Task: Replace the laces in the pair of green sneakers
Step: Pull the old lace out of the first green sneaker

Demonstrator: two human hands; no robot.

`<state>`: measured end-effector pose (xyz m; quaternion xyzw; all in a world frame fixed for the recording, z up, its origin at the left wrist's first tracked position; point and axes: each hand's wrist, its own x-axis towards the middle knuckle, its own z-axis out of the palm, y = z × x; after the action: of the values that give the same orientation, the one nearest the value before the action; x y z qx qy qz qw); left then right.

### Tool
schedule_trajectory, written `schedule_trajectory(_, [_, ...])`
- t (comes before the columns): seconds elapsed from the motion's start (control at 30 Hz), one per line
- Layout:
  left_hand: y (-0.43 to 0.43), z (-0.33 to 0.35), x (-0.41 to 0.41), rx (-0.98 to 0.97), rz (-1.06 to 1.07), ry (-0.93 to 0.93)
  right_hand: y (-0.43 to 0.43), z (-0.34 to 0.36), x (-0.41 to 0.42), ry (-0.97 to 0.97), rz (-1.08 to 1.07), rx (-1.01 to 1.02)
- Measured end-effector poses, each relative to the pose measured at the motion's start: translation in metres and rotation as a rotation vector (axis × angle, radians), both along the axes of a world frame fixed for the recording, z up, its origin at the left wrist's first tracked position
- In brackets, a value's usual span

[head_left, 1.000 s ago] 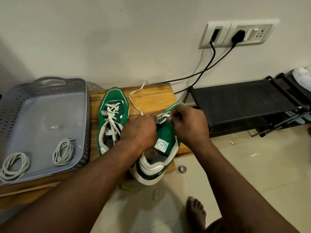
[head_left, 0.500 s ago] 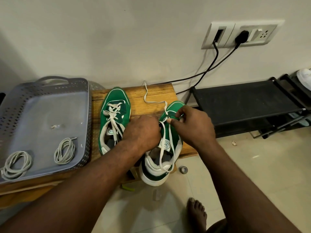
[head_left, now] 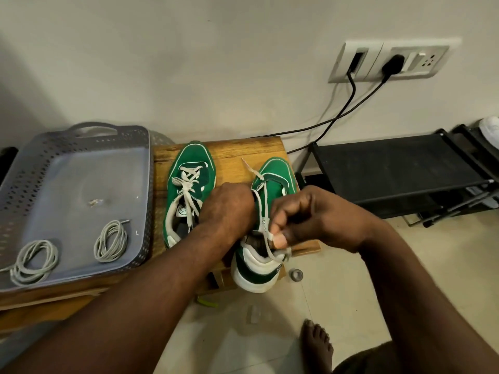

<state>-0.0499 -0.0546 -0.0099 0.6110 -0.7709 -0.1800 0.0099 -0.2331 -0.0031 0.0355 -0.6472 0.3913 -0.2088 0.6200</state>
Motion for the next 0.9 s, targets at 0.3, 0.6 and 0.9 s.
schedule_trajectory(0.3, [-0.002,-0.005,0.001,-0.041,-0.05,0.048,-0.022,-0.047,0.021,0.736,-0.797,-0.248])
schedule_trajectory(0.6, [-0.002,-0.005,0.001,-0.03,0.022,0.062,-0.03,-0.058,0.034,0.579,-0.783,-0.215])
schedule_trajectory(0.9, [-0.005,-0.003,0.002,0.003,0.072,0.032,-0.006,-0.011,-0.016,-0.108,-0.043,0.047])
